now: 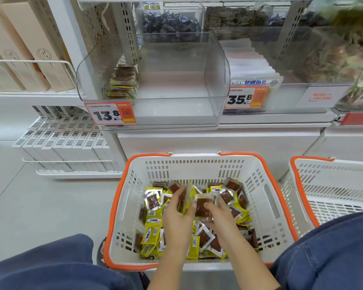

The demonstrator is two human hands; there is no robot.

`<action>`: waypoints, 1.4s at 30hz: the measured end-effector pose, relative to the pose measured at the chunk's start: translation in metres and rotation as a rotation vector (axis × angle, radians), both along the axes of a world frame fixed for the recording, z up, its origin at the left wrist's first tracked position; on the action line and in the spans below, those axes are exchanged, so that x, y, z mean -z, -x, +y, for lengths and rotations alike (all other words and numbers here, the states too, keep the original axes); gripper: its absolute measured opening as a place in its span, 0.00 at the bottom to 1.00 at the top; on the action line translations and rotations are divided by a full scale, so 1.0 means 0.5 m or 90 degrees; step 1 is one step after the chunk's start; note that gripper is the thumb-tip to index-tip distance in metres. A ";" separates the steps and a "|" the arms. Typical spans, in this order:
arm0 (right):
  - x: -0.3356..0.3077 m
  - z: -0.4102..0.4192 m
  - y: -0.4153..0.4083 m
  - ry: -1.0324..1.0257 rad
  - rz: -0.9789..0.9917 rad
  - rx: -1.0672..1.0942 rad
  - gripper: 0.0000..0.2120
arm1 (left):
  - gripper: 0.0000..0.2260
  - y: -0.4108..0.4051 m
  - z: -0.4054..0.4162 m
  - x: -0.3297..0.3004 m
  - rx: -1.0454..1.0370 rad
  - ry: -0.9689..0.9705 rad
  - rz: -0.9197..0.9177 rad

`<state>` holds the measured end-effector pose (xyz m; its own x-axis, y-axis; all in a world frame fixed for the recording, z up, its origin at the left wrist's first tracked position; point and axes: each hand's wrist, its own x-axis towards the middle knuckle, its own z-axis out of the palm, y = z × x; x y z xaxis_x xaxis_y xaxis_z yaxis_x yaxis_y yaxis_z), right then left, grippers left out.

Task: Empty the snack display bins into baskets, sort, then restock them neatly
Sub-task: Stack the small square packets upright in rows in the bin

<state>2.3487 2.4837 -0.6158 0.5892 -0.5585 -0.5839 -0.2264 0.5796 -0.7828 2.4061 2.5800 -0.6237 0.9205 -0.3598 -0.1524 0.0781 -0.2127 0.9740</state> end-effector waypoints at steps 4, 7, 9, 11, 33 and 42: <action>-0.007 0.012 -0.001 0.026 -0.003 -0.028 0.13 | 0.15 0.014 -0.007 -0.008 0.023 0.052 0.036; -0.006 0.013 0.006 -0.020 -0.014 -0.010 0.10 | 0.10 0.009 -0.004 -0.017 0.038 0.094 0.119; -0.009 0.013 0.008 -0.051 -0.042 -0.002 0.12 | 0.11 0.004 -0.004 -0.017 0.060 0.100 0.110; -0.012 0.011 0.010 -0.071 -0.065 0.006 0.13 | 0.10 0.002 -0.001 -0.021 0.072 0.088 0.085; 0.019 0.007 0.001 -0.051 0.002 0.035 0.08 | 0.23 -0.018 -0.002 0.001 -0.156 0.034 0.120; 0.004 0.009 -0.006 -0.097 -0.110 0.041 0.11 | 0.16 0.001 0.000 0.012 0.112 -0.234 -0.344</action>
<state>2.3517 2.4884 -0.6178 0.6536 -0.5106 -0.5587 -0.0563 0.7033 -0.7086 2.4055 2.5800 -0.6299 0.8342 -0.5241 0.1715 -0.4657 -0.5030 0.7281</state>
